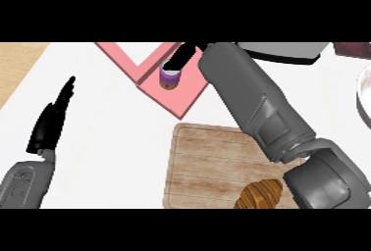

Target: Pick the can from the cutting board and place it in the cardboard box

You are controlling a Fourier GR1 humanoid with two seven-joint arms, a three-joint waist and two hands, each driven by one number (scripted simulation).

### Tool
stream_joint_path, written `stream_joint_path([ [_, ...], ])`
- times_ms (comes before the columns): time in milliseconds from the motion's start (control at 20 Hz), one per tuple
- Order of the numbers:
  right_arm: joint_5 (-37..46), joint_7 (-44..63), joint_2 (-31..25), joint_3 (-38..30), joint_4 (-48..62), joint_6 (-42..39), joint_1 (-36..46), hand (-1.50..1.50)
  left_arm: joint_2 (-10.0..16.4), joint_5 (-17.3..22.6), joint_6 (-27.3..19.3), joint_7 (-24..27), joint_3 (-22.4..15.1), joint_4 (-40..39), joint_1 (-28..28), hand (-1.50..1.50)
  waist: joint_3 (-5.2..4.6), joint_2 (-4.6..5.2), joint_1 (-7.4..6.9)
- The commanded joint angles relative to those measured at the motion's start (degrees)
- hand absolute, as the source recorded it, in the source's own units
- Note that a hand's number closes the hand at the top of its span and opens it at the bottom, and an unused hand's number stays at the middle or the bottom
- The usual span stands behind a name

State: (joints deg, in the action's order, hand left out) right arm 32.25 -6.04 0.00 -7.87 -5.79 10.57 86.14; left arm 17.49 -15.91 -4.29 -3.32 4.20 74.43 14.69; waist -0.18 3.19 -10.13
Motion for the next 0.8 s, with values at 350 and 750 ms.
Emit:
stream_joint_path([
  [350, -9.9, -9.1, 0.0, -8.4, -4.0, 7.0, -0.8, -1.50, 1.3, 0.3, 0.1, -1.2, 1.5, 0.6, 0.6, 0.00, 0.17, -0.65, 1.56],
  [750, -14.3, -14.7, -4.0, -13.5, -5.2, 0.9, -2.5, -1.50, 1.1, 0.1, -1.0, 0.0, 2.4, 0.1, -2.0, 0.00, 0.17, -0.95, 4.63],
])
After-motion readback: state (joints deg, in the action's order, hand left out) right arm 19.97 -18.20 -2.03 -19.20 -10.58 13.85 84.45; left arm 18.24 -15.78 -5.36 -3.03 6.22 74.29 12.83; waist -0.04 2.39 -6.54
